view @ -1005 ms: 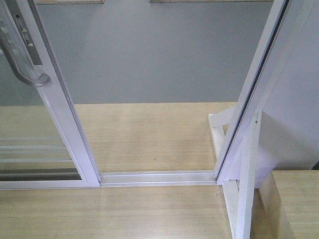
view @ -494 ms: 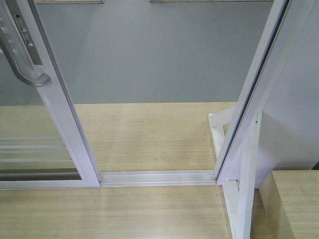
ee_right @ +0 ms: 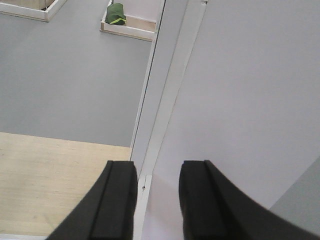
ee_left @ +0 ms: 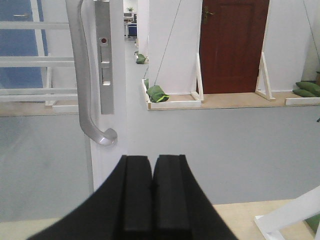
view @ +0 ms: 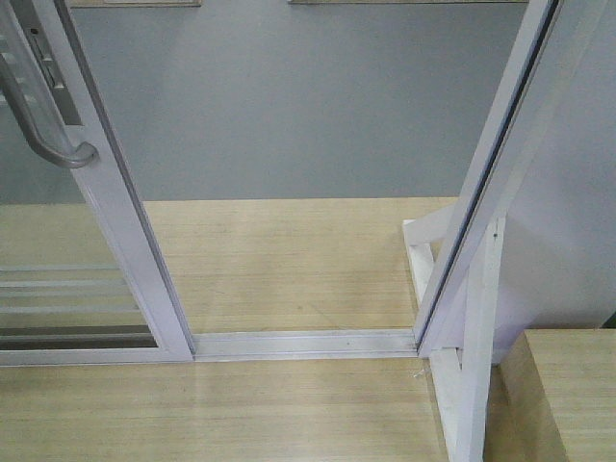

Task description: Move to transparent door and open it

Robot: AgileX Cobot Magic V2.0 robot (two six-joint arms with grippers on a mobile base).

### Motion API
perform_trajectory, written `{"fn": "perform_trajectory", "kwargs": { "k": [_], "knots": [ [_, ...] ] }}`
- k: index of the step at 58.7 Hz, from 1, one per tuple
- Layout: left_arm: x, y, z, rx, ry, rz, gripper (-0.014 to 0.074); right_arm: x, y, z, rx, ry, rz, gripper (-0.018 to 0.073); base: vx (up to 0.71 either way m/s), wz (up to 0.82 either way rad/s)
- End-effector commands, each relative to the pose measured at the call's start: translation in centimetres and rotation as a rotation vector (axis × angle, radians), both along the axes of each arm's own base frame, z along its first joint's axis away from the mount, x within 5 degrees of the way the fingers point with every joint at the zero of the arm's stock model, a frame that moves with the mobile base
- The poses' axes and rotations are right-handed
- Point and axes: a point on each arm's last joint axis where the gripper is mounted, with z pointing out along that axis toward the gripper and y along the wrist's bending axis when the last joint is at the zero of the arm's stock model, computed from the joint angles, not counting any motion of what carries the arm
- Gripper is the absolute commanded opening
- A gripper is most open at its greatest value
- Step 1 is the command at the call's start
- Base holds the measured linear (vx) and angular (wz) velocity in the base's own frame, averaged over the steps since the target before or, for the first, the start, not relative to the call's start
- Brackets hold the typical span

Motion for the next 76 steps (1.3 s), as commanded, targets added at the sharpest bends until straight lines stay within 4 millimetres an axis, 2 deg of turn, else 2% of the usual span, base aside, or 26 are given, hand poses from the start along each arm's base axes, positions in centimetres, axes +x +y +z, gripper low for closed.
{"fn": "perform_trajectory", "kwargs": {
  "k": [1, 10, 15, 19, 26, 33, 39, 49, 54, 62, 76],
  "knots": [
    [0.1, 0.0, -0.3, -0.016, -0.054, 0.003, -0.0002, 0.2, -0.1, 1.7, -0.021, -0.105, 0.002, 0.0302, 0.0, 0.0],
    [0.1, 0.0, -0.3, -0.016, -0.054, 0.003, -0.0002, 0.2, -0.1, 1.7, -0.029, -0.101, 0.003, 0.03, 0.0, 0.0],
    [0.1, 0.0, -0.3, -0.016, -0.054, 0.003, -0.0002, -0.2, -0.2, 2.0, -0.081, -0.113, 0.003, 0.0265, 0.0, 0.0],
    [0.1, 0.0, -0.3, -0.016, -0.054, 0.003, -0.0002, -1.1, -0.1, 2.2, -0.036, -0.119, -0.013, 0.0184, 0.0, 0.0],
    [0.1, 0.0, -0.3, -0.016, -0.054, 0.003, -0.0002, -3.2, -0.1, 2.6, 0.077, -0.132, -0.057, -0.0015, 0.0, 0.0],
    [0.1, 0.0, -0.3, -0.016, -0.054, 0.003, -0.0002, -5.3, -0.1, 3.0, 0.115, -0.178, -0.082, -0.0011, 0.0, 0.0],
    [0.1, 0.0, -0.3, -0.016, -0.054, 0.003, -0.0002, -6.7, 0.2, 2.5, 0.111, -0.311, -0.057, -0.0009, 0.0, 0.0],
    [0.1, 0.0, -0.3, -0.016, -0.054, 0.003, -0.0002, -9.1, 0.7, -0.5, 0.105, -0.536, -0.005, -0.0008, 0.0, 0.0],
    [0.1, 0.0, -0.3, -0.016, -0.054, 0.003, -0.0002, -9.9, 0.8, -3.1, 0.104, -0.557, -0.001, -0.0006, 0.0, 0.0],
    [0.1, 0.0, -0.3, -0.015, -0.054, 0.003, -0.0002, -11.1, 0.9, -6.0, 0.127, -0.592, 0.0, -0.0006, 0.0, 0.0],
    [0.1, 0.0, -0.3, -0.015, -0.055, 0.003, -0.0002, -9.6, 0.8, -12.0, 0.183, -0.446, -0.01, -0.0005, 0.0, 0.0]
  ]
}}
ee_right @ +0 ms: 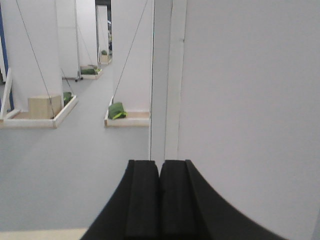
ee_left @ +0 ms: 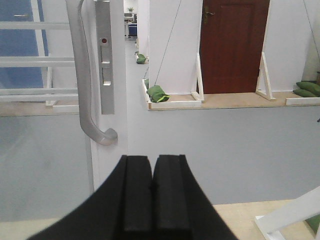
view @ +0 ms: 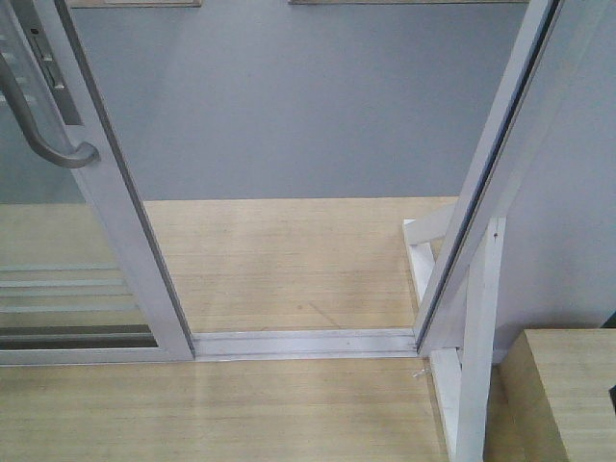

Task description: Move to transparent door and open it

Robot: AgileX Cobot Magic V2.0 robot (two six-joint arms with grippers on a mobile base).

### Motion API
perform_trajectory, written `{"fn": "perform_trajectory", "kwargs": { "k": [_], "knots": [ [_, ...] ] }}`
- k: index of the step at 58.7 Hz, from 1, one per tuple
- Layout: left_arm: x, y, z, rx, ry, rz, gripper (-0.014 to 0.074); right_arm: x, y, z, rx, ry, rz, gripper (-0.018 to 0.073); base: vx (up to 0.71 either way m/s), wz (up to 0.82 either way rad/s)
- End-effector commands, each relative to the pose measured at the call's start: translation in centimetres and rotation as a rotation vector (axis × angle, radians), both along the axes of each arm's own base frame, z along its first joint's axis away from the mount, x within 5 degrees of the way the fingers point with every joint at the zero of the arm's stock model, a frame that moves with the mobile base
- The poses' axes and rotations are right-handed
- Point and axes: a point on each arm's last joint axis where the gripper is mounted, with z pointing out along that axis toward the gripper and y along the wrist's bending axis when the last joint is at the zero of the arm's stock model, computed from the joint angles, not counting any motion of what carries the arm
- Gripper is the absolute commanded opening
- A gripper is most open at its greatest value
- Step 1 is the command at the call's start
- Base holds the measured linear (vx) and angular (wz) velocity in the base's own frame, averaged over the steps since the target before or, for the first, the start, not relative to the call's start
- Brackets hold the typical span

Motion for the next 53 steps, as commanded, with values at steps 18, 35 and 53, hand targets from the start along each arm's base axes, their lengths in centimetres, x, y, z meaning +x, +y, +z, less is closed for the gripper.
{"fn": "perform_trajectory", "kwargs": {
  "k": [18, 35, 53],
  "knots": [
    [0.1, 0.0, -0.3, -0.016, -0.052, 0.003, -0.0002, 0.1, -0.1, -1.8, 0.05, 0.107, -0.008, -0.0005, 0.0, 0.0],
    [0.1, 0.0, -0.3, -0.016, -0.052, 0.003, -0.0002, 0.1, -0.1, -1.8, 0.051, 0.109, -0.009, -0.0005, 0.0, 0.0],
    [0.1, 0.0, -0.3, -0.016, -0.052, 0.003, -0.0002, 0.1, -0.1, -1.8, 0.051, 0.109, -0.009, -0.0005, 0.0, 0.0]
  ]
}}
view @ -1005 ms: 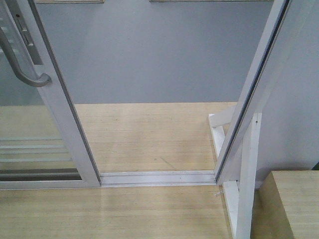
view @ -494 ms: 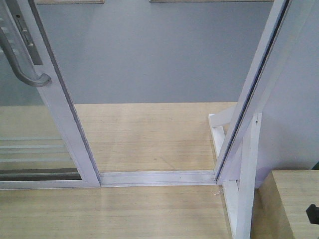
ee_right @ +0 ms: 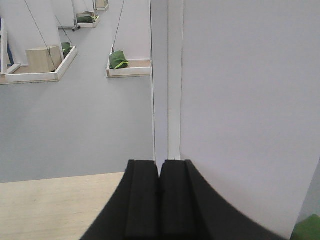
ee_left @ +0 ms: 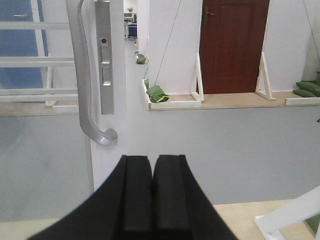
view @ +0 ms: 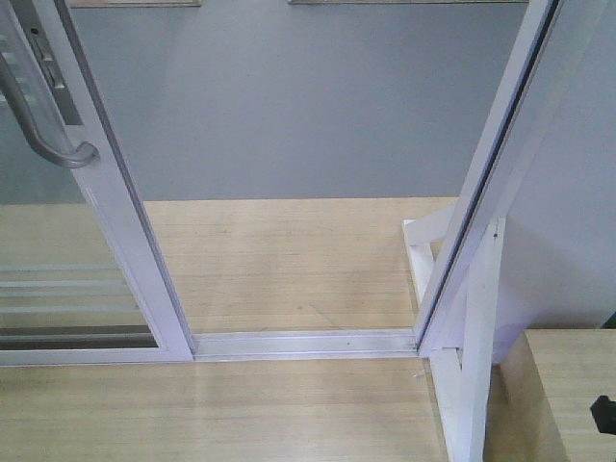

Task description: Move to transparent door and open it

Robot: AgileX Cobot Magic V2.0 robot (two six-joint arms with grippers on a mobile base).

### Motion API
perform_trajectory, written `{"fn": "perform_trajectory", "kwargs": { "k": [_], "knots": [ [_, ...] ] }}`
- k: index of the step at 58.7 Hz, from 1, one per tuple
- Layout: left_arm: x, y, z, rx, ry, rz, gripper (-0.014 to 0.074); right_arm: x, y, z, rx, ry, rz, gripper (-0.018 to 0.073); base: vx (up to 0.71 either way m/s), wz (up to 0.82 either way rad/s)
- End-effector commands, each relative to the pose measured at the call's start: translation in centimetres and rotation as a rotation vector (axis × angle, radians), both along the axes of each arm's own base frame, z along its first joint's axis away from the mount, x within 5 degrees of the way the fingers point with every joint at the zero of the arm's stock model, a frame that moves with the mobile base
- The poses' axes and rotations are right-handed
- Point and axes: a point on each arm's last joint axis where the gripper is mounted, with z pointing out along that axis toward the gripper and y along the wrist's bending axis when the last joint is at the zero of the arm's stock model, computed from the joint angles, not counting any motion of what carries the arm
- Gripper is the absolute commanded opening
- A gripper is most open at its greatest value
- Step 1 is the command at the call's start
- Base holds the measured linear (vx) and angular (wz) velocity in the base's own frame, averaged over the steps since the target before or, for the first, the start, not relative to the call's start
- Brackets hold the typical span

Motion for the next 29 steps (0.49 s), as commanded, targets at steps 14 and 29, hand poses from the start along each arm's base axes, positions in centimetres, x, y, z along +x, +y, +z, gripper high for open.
{"fn": "perform_trajectory", "kwargs": {
  "k": [14, 29],
  "knots": [
    [0.08, 0.04, -0.27, -0.016, -0.052, 0.003, -0.0002, 0.11, 0.01, 0.23, -0.008, -0.063, 0.001, -0.0005, 0.0, 0.0],
    [0.08, 0.04, -0.27, -0.015, -0.053, 0.003, -0.0002, 0.11, 0.01, 0.23, -0.008, -0.063, 0.001, -0.0005, 0.0, 0.0]
  ]
}}
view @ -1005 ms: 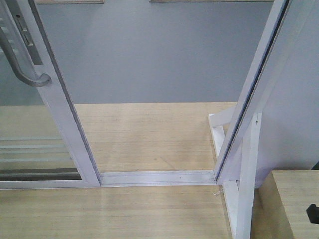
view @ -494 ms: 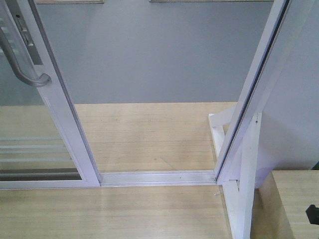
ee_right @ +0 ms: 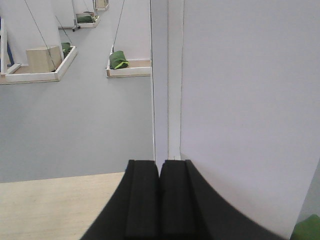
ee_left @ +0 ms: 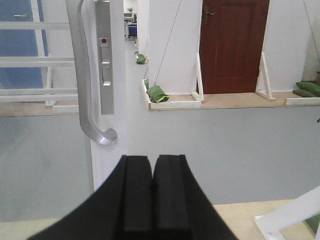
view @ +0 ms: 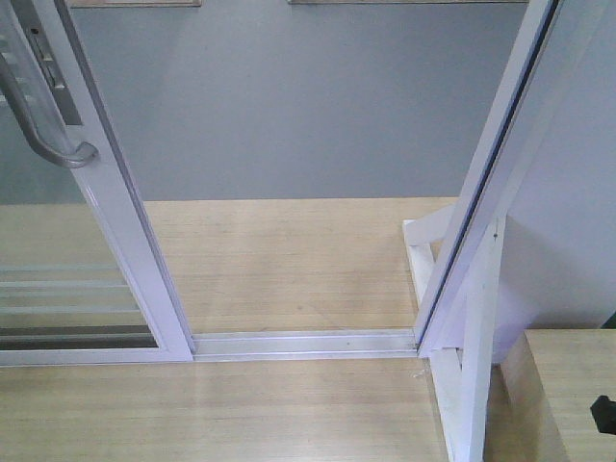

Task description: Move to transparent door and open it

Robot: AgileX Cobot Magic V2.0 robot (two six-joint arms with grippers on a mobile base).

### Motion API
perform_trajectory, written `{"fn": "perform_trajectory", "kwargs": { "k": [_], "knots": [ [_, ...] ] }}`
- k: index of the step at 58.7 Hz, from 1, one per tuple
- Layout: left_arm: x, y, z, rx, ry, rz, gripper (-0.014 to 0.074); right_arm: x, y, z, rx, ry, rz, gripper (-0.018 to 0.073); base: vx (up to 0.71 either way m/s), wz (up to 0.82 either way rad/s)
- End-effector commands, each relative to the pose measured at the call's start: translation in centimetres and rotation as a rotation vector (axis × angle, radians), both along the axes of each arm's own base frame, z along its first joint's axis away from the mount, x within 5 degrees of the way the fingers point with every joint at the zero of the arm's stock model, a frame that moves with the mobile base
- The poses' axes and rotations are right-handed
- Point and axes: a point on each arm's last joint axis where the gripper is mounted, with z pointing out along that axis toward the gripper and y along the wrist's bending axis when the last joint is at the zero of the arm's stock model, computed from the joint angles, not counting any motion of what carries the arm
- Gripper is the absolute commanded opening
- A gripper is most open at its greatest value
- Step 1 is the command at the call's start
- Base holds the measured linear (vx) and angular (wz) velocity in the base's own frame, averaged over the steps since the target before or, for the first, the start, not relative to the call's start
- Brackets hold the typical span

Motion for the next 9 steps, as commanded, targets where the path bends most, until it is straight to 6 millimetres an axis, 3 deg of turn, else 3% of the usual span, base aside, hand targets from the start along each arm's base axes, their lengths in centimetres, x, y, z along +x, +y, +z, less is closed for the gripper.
{"fn": "perform_trajectory", "kwargs": {
  "k": [1, 9],
  "knots": [
    [0.08, 0.04, -0.27, -0.015, -0.053, 0.003, -0.0002, 0.11, 0.01, 0.23, -0.008, -0.063, 0.001, -0.0005, 0.0, 0.0],
    [0.08, 0.04, -0.27, -0.015, -0.053, 0.003, -0.0002, 0.11, 0.01, 0.23, -0.008, -0.063, 0.001, -0.0005, 0.0, 0.0]
  ]
}}
